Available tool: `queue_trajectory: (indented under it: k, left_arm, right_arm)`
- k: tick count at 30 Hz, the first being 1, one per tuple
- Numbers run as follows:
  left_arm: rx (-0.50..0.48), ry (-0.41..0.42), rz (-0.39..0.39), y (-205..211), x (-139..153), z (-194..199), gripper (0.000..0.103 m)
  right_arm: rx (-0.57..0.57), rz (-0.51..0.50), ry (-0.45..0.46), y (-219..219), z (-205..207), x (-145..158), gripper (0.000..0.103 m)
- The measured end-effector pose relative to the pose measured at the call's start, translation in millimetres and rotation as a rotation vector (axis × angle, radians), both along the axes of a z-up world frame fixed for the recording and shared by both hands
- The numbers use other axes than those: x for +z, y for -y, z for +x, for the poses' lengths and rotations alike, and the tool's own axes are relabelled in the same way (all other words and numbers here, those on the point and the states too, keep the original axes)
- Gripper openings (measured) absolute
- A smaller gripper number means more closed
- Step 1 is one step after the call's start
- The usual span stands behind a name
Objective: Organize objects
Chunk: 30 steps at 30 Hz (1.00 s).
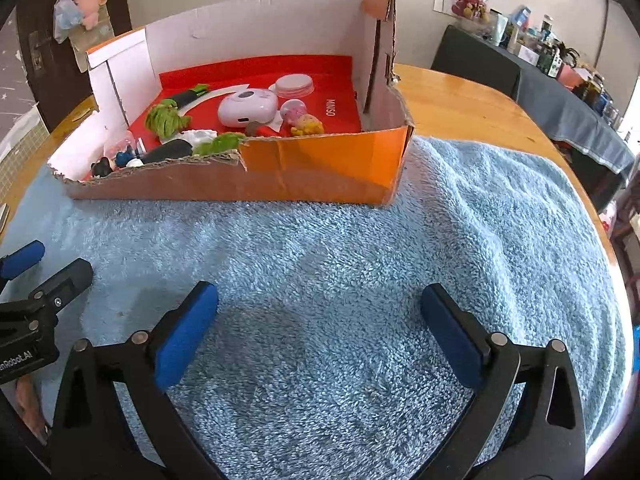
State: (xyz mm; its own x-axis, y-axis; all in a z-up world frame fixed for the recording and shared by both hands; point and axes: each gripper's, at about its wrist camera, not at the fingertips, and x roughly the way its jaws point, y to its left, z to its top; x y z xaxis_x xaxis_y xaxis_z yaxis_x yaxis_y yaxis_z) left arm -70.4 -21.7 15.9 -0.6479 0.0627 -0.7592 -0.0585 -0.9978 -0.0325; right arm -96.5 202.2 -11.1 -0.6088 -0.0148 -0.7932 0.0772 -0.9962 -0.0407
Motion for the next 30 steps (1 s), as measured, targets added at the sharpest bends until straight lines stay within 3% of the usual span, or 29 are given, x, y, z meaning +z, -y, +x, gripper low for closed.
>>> queue_trajectory:
  k: [30]
  left_arm:
    - [0.018, -0.002, -0.028, -1.8, -1.4, -2.7, 0.103]
  right_arm:
    - [-0.010, -0.003, -0.011, 1.6, 2.7, 1.9, 0.103]
